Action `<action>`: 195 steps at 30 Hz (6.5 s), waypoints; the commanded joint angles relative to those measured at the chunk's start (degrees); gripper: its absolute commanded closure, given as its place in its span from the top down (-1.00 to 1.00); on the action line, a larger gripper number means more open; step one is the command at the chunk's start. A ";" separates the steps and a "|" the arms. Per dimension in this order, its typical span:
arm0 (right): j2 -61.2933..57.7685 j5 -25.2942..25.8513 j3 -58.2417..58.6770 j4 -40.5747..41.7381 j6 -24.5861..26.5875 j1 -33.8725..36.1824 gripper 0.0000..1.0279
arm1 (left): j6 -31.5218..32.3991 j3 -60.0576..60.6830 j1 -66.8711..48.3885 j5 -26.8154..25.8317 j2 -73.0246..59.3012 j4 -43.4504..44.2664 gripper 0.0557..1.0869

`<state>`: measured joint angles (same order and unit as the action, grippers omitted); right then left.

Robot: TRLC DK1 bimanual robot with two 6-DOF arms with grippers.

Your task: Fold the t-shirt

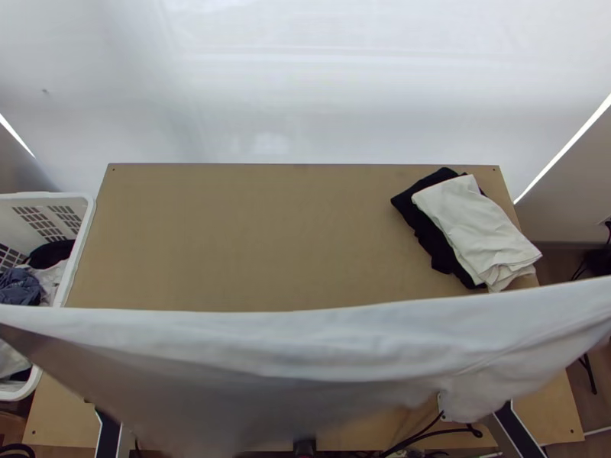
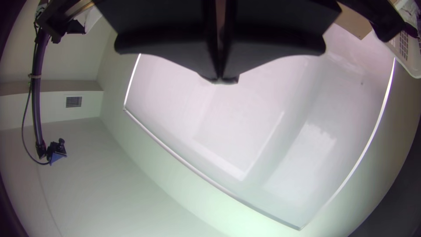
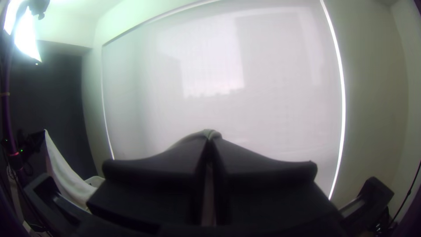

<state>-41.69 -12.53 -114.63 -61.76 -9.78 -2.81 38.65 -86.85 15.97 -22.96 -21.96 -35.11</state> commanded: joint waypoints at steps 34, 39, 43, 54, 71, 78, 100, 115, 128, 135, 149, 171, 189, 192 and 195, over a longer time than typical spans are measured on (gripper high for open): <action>-49.80 -3.55 33.86 37.24 -3.40 -12.13 -0.94 | -8.07 36.40 -6.74 2.83 -55.30 37.57 -0.93; -56.31 -3.55 29.11 37.67 -2.88 -11.78 -0.94 | -9.47 32.88 -7.35 5.29 -63.56 41.62 -0.93; -60.70 -3.55 24.98 37.67 -2.35 -11.08 -0.94 | -9.47 28.23 -7.18 5.65 -69.71 41.44 -0.93; -75.38 -3.46 8.90 33.02 -1.03 -8.18 -0.94 | -12.99 17.59 -4.19 6.70 -82.20 38.80 -0.93; -72.83 -3.55 13.03 19.04 -0.41 -5.63 -0.94 | -21.34 23.30 -3.31 6.09 -74.64 27.12 -0.93; -65.18 -3.55 23.66 18.78 0.03 -4.75 -0.94 | -27.14 28.23 -4.45 5.73 -66.64 16.22 -0.93; -60.35 -1.70 35.70 13.59 2.84 -4.49 -0.94 | -30.13 37.98 -5.16 5.65 -55.12 10.77 -0.93; -60.00 3.04 39.48 10.43 3.19 -5.45 0.56 | -26.88 44.40 -5.60 3.45 -54.95 12.70 0.63; -35.04 3.04 59.26 -7.85 -0.50 -4.31 0.68 | -25.03 44.84 -5.07 1.87 -30.60 -2.77 0.90; -32.49 1.64 66.73 -5.13 1.26 -3.78 -0.09 | -22.31 44.92 -7.27 1.87 -29.90 -5.93 0.90; -38.99 0.41 69.72 10.16 2.22 -4.13 -0.23 | -21.78 45.01 -8.67 2.04 -28.14 -7.07 0.90; -37.76 0.41 74.11 13.42 2.13 -6.51 -0.94 | -43.40 41.85 -13.07 8.55 -29.90 -30.54 0.90; -35.30 0.41 75.08 13.77 1.61 -6.60 -0.94 | -43.58 37.10 -31.61 14.70 -43.70 -49.79 0.89; -35.30 0.41 74.99 13.77 1.61 -6.60 -0.94 | -49.46 38.60 -36.27 15.14 -46.34 -49.70 0.89; -35.30 0.41 74.81 13.68 1.61 -6.68 -0.94 | -54.39 38.86 -40.49 16.81 -49.24 -49.88 0.90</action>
<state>-77.23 -12.21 -39.64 -48.16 -8.16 -9.41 -8.12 -49.32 -15.88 -8.27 -65.54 -84.23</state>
